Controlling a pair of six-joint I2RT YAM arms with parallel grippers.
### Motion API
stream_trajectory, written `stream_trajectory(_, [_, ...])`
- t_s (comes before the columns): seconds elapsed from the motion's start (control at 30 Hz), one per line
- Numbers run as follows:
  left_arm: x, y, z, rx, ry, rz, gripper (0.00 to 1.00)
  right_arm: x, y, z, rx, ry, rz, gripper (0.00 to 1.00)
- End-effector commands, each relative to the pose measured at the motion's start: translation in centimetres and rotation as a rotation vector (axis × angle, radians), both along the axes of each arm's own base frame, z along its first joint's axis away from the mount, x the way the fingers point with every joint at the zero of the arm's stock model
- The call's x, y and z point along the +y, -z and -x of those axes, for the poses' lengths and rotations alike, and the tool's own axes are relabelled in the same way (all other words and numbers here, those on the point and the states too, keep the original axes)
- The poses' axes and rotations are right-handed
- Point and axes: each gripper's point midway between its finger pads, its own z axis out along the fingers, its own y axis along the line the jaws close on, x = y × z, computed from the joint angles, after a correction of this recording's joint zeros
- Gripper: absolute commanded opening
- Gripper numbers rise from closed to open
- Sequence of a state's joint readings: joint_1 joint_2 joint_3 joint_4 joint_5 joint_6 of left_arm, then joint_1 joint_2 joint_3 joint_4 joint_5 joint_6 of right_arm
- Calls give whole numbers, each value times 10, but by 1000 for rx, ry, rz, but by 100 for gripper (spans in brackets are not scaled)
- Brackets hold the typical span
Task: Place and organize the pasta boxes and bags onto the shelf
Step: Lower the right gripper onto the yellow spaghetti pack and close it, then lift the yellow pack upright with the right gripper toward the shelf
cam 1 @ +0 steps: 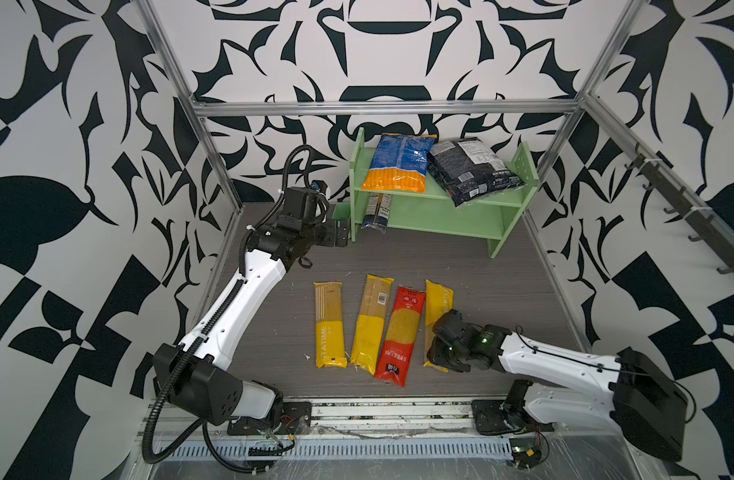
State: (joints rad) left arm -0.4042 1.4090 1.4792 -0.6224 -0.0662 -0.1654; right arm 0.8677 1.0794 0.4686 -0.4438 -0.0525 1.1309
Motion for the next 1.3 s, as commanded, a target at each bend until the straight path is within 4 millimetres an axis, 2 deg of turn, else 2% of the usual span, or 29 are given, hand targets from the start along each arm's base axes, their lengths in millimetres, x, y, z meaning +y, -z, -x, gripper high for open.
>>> stream_trajectory(0.0, [2, -18, 5, -33, -11, 31, 99, 17, -38, -22, -133, -2, -176, 0])
stream_trajectory(0.17, [-2, -27, 0, -33, -19, 53, 99, 10, -66, -42, -204, 66, -335, 0])
stream_trajectory(0.33, [0, -32, 0, -43, -29, 56, 99, 13, -95, -56, -275, 49, -410, 0])
stream_trajectory(0.5, [1, -32, -2, -43, -34, 50, 99, 27, -124, -72, -325, -18, -425, 0])
stream_trajectory(0.77, [4, -35, -5, -69, -44, 28, 99, 51, -185, -105, -465, -129, -466, 0])
stream_trajectory(0.83, [5, -36, -6, -74, -44, 15, 99, 56, -195, -113, -486, -152, -468, 0])
stream_trajectory(1.0, [10, -42, -9, -101, -54, -15, 99, 63, -203, -140, -525, -172, -486, 0])
stream_trajectory(1.27, [18, -52, -13, -147, -74, -57, 99, 66, -220, -201, -596, -190, -510, 0])
